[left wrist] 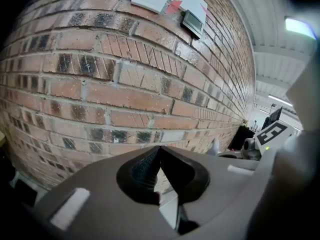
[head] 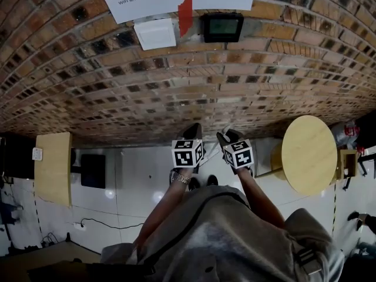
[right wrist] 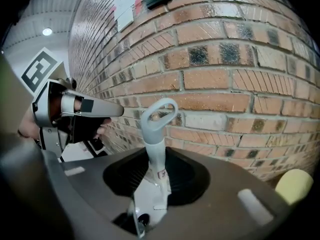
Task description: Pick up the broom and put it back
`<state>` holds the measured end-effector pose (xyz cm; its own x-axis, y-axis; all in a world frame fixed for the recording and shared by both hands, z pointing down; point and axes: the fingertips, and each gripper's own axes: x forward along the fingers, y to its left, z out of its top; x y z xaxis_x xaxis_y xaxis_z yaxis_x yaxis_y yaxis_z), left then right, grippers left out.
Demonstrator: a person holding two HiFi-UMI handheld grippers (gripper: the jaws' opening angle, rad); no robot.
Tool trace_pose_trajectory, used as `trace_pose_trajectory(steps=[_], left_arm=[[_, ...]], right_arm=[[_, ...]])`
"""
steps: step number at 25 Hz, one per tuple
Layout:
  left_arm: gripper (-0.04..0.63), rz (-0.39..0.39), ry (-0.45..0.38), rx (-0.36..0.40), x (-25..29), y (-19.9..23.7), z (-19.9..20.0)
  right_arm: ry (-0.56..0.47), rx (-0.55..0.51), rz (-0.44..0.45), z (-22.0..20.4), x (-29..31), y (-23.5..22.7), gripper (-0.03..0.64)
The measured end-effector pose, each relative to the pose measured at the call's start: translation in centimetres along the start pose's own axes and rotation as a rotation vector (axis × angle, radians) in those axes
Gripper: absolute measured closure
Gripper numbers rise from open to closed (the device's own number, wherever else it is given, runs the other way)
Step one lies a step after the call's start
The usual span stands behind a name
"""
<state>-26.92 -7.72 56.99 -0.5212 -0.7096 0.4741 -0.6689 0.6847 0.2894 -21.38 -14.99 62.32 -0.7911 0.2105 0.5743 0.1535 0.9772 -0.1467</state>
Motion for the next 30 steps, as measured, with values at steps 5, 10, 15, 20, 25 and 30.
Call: trace_pose_trajectory(steps=[5,10,15,20,25,30], left_arm=[[0.615,0.003,0.000,-0.001,0.1,0.2,0.1],[0.615,0.024,0.002,-0.010,-0.5,0.9,-0.4],[0.615,0.089,0.023,-0.033,-1.9,2.6,-2.0],[0.615,0.140,0.035,-0.045,-3.2,3.7,-2.7],[0.615,0.180,0.049,-0.062,-4.1,4.9,-3.9],[0.615,0.196,0.057,-0.073,-4.3,5.2,-4.5]], right_arm=[[0.033,0.007,-0.015,-0.5,1.2,-0.8,0.520],[0.126,0.037,-0.034,-3.2,6.5,-2.8,0.520],[0.215,0.029,-0.048,-6.3,12.6,-4.3,0.520],[0.282,0.000,-0.078,-9.4,16.3,-5.3,0.520],[0.257,0.039,-0.085,-8.0,18.0,-6.4,0.520],[0.190,0.074,-0.067,-6.1,18.5,-6.8,0.421]])
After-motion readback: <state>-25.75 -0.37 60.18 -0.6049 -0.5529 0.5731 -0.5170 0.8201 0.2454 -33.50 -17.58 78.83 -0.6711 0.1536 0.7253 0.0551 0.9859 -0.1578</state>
